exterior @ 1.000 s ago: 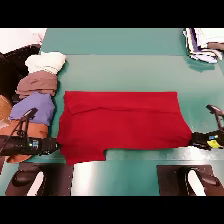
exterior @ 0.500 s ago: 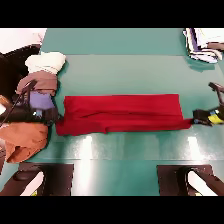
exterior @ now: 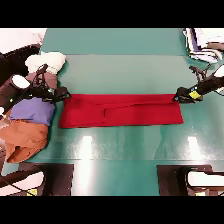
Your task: Fold the shirts.
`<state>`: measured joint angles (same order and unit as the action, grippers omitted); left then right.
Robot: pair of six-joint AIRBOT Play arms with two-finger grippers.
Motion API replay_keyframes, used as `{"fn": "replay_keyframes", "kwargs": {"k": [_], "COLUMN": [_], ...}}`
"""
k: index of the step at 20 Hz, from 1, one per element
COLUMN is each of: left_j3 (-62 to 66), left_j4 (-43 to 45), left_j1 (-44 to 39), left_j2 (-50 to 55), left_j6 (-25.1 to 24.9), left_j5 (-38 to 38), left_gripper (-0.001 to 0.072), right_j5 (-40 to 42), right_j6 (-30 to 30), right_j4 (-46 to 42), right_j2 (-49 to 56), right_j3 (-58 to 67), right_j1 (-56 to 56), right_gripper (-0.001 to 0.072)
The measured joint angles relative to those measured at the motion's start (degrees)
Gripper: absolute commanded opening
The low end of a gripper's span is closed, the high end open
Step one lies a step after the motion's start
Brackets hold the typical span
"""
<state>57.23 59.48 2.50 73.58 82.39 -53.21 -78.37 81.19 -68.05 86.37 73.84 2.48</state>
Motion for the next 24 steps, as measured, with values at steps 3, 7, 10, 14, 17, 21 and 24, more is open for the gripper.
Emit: {"fn": "replay_keyframes", "kwargs": {"k": [3, 7, 10, 14, 17, 21, 24], "left_j3": [3.02, 4.66, 4.94, 5.07, 5.09, 7.19, 12.22], "left_j4": [-0.26, -1.64, -3.54, -5.33, -5.77, -5.9, -5.95], "left_j1": [-0.02, -0.04, -0.2, -4.68, -10.78, -18.62, -23.96], "left_j2": [1.01, 1.44, 1.6, 1.81, 1.95, 4.46, 10.36], "left_j6": [-0.17, -0.31, -0.33, -0.24, 1.11, 3.15, 4.0], "left_j5": [-2.38, -6.34, -7.41, -7.08, -3.19, 3.96, 5.35], "left_gripper": [0.0103, 0.0023, 0.0023, 0.0022, 0.0021, 0.0021, 0.0021], "right_j5": [-2.29, -4.92, -4.46, -3.63, -1.79, -2.25, -4.55], "right_j6": [-3.06, -5.7, -8.35, -12.15, -15.37, -17.92, -17.14], "right_j4": [4.46, 6.8, 7.58, 14.25, 19.71, 22.47, 23.82], "right_j2": [1.38, 1.77, 2.99, 6.78, 8.92, 8.94, 5.2], "right_j3": [1.29, -0.15, -4.66, -9.35, -10.54, -8.0, -4.2], "right_j1": [4.28, 11.63, 15.76, 17.29, 15.3, 11.37, 8.26], "right_gripper": [0.0464, 0.0465, 0.0465, 0.0448, 0.0064, 0.0018, 0.0018]}}
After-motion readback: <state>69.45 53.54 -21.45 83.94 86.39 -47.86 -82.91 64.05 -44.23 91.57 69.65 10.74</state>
